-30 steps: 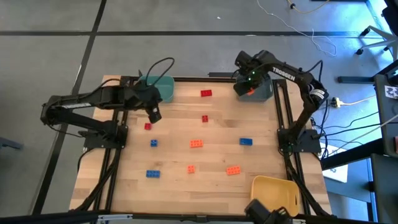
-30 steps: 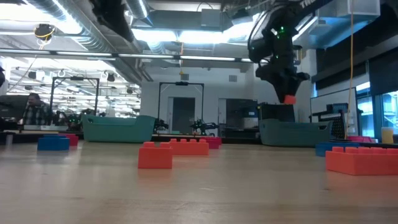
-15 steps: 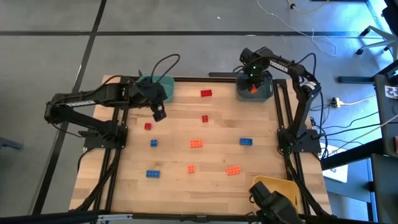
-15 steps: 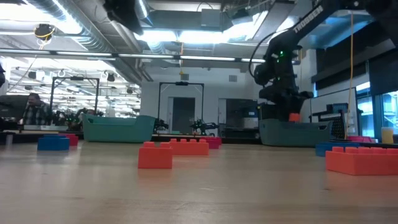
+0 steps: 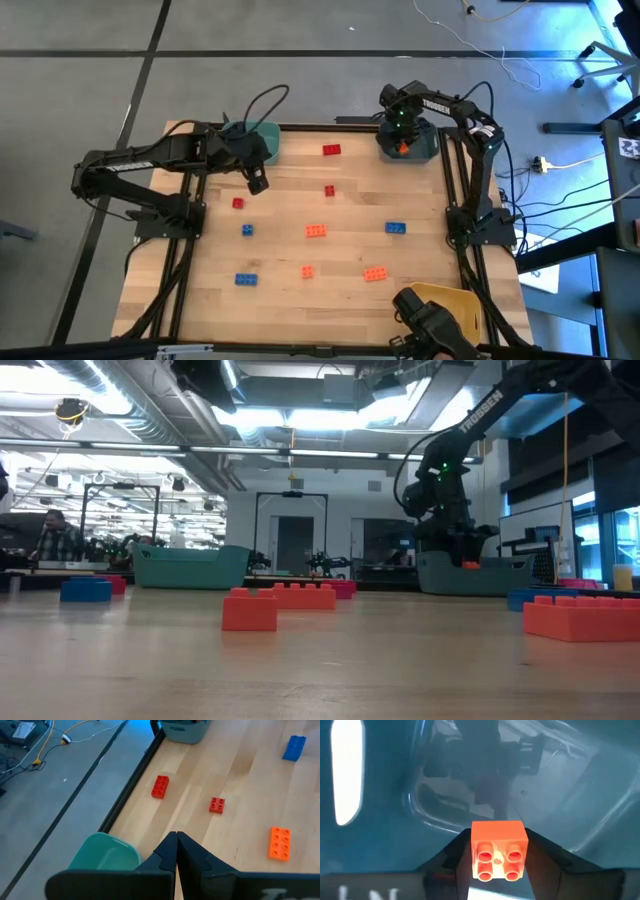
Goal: Sort & place blocks by color
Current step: Put the orange game piece into the dark blue bin, then put the blue game piece into the green bin
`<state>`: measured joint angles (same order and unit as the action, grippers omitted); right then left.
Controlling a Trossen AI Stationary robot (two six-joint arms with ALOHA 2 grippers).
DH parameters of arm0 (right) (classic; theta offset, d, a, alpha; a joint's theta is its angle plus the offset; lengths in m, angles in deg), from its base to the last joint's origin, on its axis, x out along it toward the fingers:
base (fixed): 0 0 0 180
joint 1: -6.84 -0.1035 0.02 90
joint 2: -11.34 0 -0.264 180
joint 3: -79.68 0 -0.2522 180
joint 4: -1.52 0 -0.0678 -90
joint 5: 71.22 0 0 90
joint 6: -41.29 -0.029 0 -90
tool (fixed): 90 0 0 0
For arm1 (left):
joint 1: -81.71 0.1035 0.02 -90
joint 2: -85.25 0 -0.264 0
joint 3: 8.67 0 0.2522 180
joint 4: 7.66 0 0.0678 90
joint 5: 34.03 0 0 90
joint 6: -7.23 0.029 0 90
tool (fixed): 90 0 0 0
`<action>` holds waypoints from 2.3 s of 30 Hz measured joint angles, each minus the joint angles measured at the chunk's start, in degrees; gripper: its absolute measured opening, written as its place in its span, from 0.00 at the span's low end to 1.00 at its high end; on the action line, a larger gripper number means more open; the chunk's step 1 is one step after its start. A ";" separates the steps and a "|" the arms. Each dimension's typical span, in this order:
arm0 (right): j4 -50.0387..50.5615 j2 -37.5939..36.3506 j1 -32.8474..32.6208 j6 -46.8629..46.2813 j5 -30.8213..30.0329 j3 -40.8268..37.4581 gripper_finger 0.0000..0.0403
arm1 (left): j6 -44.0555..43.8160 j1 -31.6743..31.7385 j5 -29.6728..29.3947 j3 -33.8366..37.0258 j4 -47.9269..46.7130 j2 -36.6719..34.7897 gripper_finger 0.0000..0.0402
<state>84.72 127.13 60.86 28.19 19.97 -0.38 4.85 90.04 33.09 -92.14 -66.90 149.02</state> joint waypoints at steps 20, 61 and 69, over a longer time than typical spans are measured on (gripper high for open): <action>-0.50 0.00 -0.02 -1.59 -0.04 0.00 0.59 | 0.08 0.00 -0.39 0.00 0.03 0.00 0.00; 8.90 -41.17 -25.26 -8.41 16.58 -0.02 0.00 | -10.85 2.22 -4.18 0.11 -1.84 0.81 0.06; 2.05 -45.58 -31.04 -10.51 15.98 -0.02 0.00 | -25.15 8.49 9.29 0.01 -13.85 2.20 0.20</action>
<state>86.78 81.55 29.81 17.68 35.96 -0.41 -20.30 98.53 42.38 -92.13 -80.75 151.23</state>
